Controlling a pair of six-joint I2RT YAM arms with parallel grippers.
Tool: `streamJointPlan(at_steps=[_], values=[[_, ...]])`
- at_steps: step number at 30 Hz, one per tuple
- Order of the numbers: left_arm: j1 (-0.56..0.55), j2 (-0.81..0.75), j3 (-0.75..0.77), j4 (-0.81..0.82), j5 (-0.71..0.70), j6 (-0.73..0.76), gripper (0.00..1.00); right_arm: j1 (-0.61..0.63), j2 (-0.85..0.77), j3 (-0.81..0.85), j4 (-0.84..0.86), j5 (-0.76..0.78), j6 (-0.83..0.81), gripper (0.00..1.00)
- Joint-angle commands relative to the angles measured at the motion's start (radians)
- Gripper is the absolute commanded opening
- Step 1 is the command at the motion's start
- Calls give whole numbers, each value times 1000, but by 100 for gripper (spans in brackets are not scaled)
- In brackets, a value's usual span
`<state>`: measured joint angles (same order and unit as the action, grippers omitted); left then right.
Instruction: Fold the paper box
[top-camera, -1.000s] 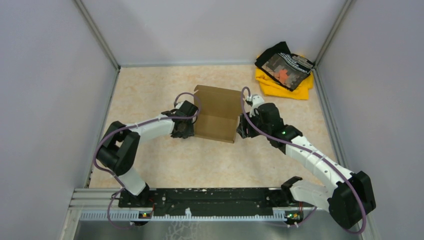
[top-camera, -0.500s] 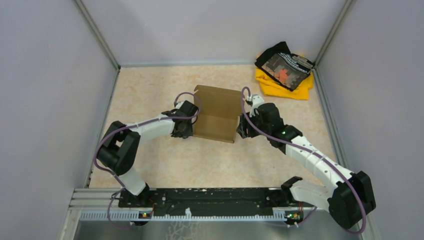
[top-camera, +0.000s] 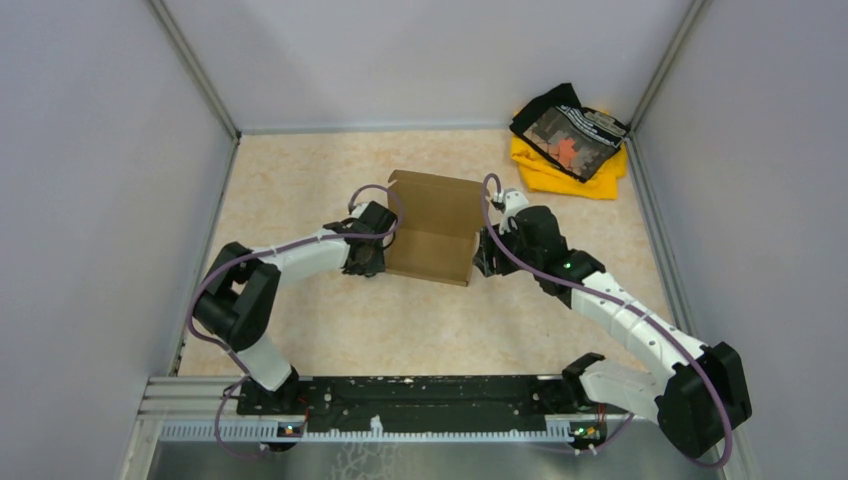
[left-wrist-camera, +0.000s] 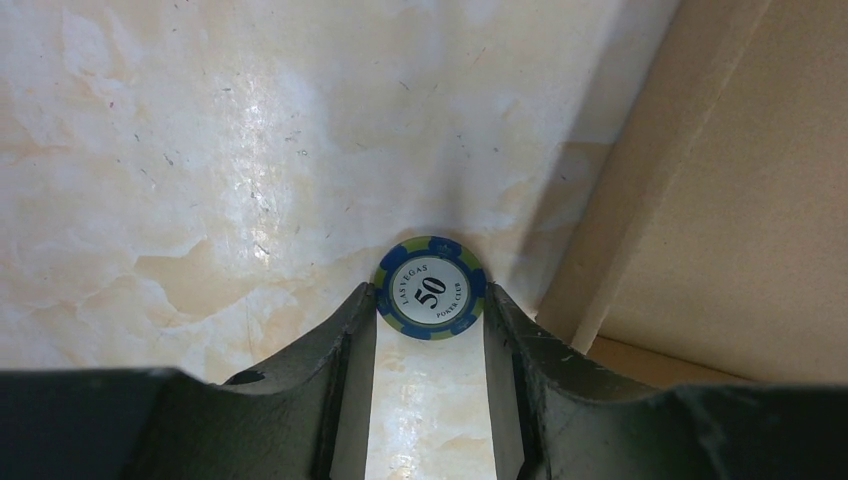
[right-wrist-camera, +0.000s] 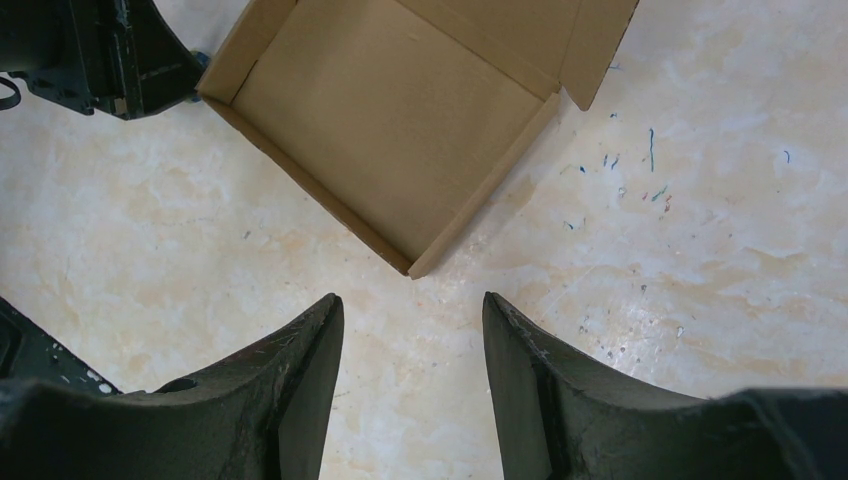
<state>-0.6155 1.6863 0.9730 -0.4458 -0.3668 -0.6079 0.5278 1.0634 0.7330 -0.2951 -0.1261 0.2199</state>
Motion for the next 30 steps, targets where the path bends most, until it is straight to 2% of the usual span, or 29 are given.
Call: streamJointPlan(at_steps=[1,19,30], values=[[-3,-30,11,-27,-14,17,41,3,-2,27,33,-8,-9,53],[-4,-88,36,-54,-34,36,42,3,1,26,34,-10,-8,53],[-7,-1,93,-21,15,46,63,3,-2,19,31,-6,-7,53]])
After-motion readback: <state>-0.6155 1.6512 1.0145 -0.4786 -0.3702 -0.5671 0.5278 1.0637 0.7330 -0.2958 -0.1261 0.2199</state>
